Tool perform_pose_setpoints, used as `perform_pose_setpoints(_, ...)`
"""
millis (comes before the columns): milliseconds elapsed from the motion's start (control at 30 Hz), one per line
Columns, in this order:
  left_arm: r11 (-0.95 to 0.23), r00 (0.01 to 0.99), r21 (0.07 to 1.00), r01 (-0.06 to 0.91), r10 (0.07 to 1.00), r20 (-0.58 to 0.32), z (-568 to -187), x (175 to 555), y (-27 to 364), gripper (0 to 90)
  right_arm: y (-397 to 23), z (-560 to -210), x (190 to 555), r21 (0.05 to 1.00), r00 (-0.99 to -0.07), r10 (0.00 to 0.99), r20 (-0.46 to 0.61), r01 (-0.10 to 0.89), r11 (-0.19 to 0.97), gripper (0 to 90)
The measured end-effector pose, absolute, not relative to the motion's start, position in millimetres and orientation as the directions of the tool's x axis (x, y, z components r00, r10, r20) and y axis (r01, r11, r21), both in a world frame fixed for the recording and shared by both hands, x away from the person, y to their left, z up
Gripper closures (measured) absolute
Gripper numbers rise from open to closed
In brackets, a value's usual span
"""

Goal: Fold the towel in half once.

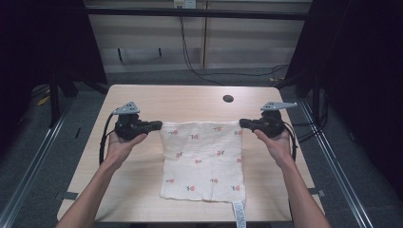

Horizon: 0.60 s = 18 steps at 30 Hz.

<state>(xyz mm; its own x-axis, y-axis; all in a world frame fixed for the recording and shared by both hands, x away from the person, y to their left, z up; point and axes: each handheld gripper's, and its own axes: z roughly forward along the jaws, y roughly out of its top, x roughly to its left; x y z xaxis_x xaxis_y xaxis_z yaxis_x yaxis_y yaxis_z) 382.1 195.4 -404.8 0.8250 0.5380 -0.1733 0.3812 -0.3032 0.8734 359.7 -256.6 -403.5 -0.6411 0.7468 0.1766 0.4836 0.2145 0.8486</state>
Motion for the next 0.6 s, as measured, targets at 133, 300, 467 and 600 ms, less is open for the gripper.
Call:
perform_pose_setpoints(133,-0.298,0.836,0.88,0.369,0.519,-0.175,-407,368,198,88.5,-253,-403,347,0.852,-0.669,0.724,0.168,0.468,0.234,88.1)
perform_pose_setpoints(300,-0.304,0.846,0.881,0.363,0.504,-0.174,-409,351,206,88.5,-251,-401,321,0.859,-0.698,0.7,0.152,0.443,0.255,88.1)
perform_pose_setpoints(467,-0.319,0.859,0.879,0.354,0.482,-0.171,-412,333,210,88.5,-255,-404,301,0.852,-0.708,0.691,0.146,0.445,0.275,88.1)
perform_pose_setpoints(600,-0.341,0.869,0.868,0.36,0.461,-0.179,-419,322,208,88.5,-257,-410,286,0.843,-0.71,0.687,0.155,0.458,0.283,88.1)
